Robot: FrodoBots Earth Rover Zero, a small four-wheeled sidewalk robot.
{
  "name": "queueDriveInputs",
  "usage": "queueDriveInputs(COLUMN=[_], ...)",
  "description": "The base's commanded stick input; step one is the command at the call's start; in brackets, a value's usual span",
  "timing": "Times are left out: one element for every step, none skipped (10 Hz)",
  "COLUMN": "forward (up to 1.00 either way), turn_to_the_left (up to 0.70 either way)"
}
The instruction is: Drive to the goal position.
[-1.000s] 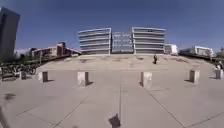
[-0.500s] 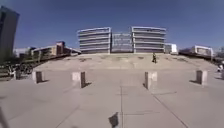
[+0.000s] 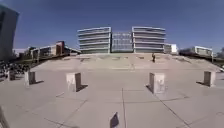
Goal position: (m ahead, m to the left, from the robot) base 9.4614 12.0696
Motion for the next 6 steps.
queueDriveInputs(forward=[0.7, 0.7, 0.7, 0.7, 0.7, 0.7], turn_to_the_left=[-0.01, -0.01, -0.01, -0.01, -0.01, -0.01])
